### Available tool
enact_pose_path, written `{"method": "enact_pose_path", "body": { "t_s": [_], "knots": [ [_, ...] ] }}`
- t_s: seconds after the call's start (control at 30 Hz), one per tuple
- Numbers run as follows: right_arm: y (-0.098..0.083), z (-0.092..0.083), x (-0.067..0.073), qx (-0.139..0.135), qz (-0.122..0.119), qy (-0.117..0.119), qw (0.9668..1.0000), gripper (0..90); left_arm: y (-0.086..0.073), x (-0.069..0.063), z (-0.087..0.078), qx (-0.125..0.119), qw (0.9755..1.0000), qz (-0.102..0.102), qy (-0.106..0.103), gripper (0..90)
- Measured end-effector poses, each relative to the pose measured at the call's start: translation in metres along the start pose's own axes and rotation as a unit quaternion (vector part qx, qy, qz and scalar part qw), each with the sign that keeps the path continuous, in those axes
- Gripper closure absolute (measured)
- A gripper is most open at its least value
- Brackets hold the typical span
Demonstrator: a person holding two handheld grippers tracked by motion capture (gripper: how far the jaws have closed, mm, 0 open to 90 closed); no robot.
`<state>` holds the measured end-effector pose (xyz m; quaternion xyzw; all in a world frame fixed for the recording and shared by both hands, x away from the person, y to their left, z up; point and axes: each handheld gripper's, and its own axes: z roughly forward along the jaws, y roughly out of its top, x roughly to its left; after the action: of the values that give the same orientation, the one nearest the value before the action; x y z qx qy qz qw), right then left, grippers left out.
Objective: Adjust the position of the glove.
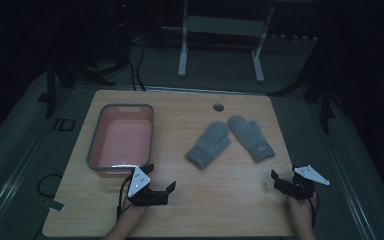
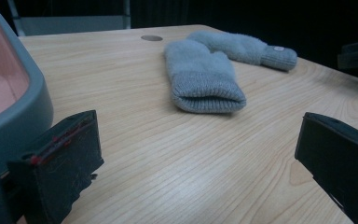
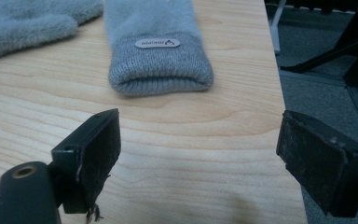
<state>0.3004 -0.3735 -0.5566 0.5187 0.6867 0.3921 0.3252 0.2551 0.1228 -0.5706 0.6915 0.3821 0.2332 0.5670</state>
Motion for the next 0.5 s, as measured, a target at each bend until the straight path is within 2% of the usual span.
{"method": "enact_pose_path", "body": {
  "t_s": [0.1, 0.17, 0.2, 0.23, 0.27, 0.3, 0.4, 0.5],
  "knots": [
    [0.0, 0.001, 0.001, 0.009, -0.003, 0.001, 1.0, 13.7, 0.0, -0.001, 0.0, -0.001, 1.0, -0.002, 0.006, 0.7],
    [0.002, 0.002, 0.003, 0.023, -0.002, 0.009, 0.9997, 13.8, 0.0, -0.003, -0.001, 0.002, 0.9998, -0.001, 0.018, 0.7],
    [0.003, 0.002, 0.003, 0.028, -0.009, 0.013, 0.9995, 13.8, 0.0, -0.004, -0.001, 0.004, 0.9997, 0.002, 0.026, 0.7],
    [0.003, 0.002, 0.003, 0.028, -0.009, 0.013, 0.9995, 13.8, 0.0, -0.004, -0.001, 0.004, 0.9997, 0.002, 0.026, 0.7],
    [0.006, 0.002, 0.004, 0.029, -0.018, 0.025, 0.9991, 13.7, 0.0, -0.005, -0.001, 0.006, 0.9995, 0.008, 0.029, 0.7],
    [0.007, 0.002, 0.003, 0.031, -0.014, 0.032, 0.9989, 13.7, 0.0, -0.007, 0.0, 0.006, 0.9993, 0.019, 0.03, 0.7],
    [0.01, 0.003, 0.0, 0.04, -0.001, 0.044, 0.9982, 13.7, -0.001, -0.009, -0.001, -0.002, 0.9994, 0.03, 0.02, 0.8],
    [0.017, 0.003, -0.002, 0.041, 0.0, 0.033, 0.9986, 13.4, -0.002, -0.008, -0.003, -0.008, 0.9993, 0.027, 0.025, 0.8]
  ]
}}
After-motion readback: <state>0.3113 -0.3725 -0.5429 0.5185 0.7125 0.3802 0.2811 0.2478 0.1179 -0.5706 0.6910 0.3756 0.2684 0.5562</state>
